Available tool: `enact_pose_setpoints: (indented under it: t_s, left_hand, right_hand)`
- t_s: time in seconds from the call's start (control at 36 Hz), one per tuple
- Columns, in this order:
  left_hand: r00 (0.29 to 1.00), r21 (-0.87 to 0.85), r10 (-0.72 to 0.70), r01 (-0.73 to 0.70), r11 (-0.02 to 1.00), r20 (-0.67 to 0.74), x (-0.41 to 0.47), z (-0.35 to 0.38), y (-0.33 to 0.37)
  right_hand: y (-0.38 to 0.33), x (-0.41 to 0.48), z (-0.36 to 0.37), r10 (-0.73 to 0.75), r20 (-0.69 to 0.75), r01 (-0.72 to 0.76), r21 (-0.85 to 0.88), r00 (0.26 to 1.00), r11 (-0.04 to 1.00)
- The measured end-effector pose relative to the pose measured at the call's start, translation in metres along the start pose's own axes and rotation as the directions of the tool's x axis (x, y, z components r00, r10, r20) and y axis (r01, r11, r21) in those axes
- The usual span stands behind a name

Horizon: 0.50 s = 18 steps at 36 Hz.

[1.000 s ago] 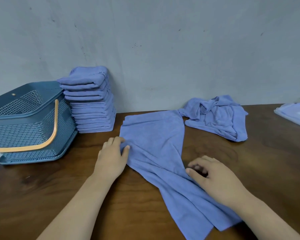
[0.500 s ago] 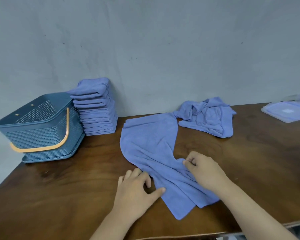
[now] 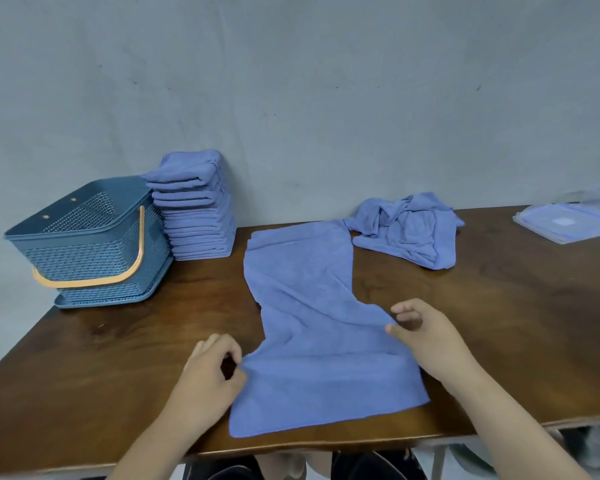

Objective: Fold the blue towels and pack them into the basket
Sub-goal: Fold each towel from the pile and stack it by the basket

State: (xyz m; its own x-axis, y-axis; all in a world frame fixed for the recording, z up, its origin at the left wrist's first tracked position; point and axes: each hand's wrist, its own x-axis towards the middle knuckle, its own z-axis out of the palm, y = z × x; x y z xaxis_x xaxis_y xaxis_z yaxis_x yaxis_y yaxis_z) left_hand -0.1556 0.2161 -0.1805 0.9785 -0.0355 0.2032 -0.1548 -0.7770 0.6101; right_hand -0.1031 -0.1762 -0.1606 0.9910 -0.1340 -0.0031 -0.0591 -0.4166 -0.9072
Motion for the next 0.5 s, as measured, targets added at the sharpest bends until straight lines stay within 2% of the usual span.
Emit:
enact_pose_setpoints:
  t_s: [0.06,0.17,0.33,0.42,0.5]
  left_hand:
    - [1.0,-0.037,0.017,-0.017,0.999,-0.005,-0.007,-0.004,-0.006]
    - [0.994,-0.057,0.104,-0.102,0.993,0.02,-0.019,-0.007,-0.008]
    - [0.966,0.037,0.26,-0.26,0.965,0.02,-0.031,-0.012,0.001]
    - [0.964,-0.012,0.266,-0.266,0.964,0.025,-0.041,-0.018,0.006]
    - [0.952,-0.058,0.306,-0.304,0.951,0.031,-0.05,-0.024,0.006]
  right_hand:
    - [0.004,-0.009,0.0,-0.035,0.046,0.036,-0.036,0.998,0.999]
    - [0.01,-0.03,0.003,-0.177,0.039,0.18,-0.109,0.983,0.978]
    - [0.011,-0.052,0.006,-0.454,0.107,0.466,-0.168,0.884,0.868]
    - [0.01,-0.062,0.002,-0.503,0.121,0.517,-0.259,0.856,0.816]
    - [0.011,-0.07,-0.003,-0.526,0.163,0.551,-0.26,0.835,0.793]
